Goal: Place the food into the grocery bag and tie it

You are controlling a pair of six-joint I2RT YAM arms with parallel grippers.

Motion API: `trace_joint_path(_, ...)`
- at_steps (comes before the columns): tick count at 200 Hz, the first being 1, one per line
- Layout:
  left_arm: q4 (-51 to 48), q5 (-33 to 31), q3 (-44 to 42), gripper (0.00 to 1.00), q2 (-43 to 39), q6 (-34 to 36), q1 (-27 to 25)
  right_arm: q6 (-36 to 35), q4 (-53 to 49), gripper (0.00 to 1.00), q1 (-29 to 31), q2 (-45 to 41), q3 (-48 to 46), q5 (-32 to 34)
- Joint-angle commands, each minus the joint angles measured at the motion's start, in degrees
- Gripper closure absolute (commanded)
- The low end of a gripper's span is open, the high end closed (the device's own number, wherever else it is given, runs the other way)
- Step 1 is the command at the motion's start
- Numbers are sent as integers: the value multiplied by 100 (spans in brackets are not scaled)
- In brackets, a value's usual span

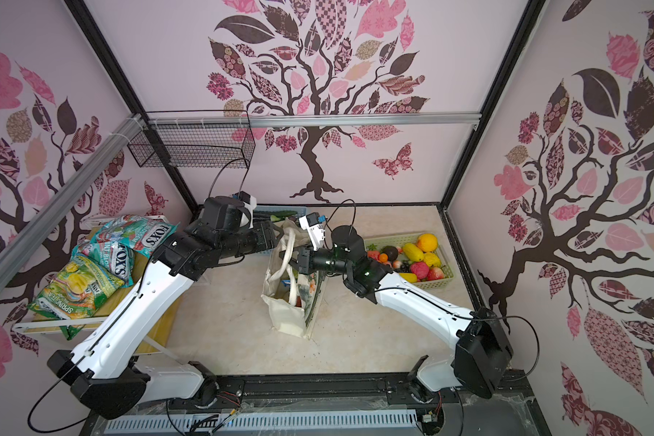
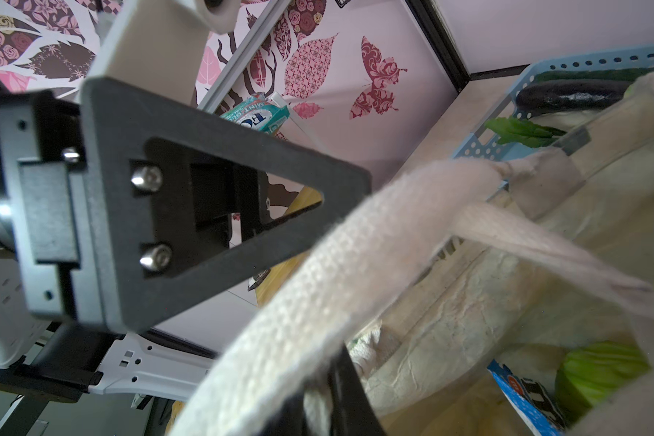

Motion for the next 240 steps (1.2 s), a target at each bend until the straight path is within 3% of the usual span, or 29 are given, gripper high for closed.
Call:
trace_joint_path(1, 187, 128, -125, 39, -26, -70, 8, -124, -98, 86, 85, 160, 290, -65)
trace_joint_path(75, 98, -61, -168, 42, -21, -81, -402, -70, 19, 85, 93, 202, 468, -78)
trace_joint_path(149, 203, -47, -66, 72, 45, -136, -444, -67, 75, 82, 86, 99, 491, -79)
trace_joint_path(173, 283, 41, -80, 85, -3, -138, -443, -104, 47, 76, 87, 18, 442, -4)
trace_joint_path(240, 403, 104, -102, 91, -269, -176, -405, -666, -742, 49, 83, -659, 59, 602)
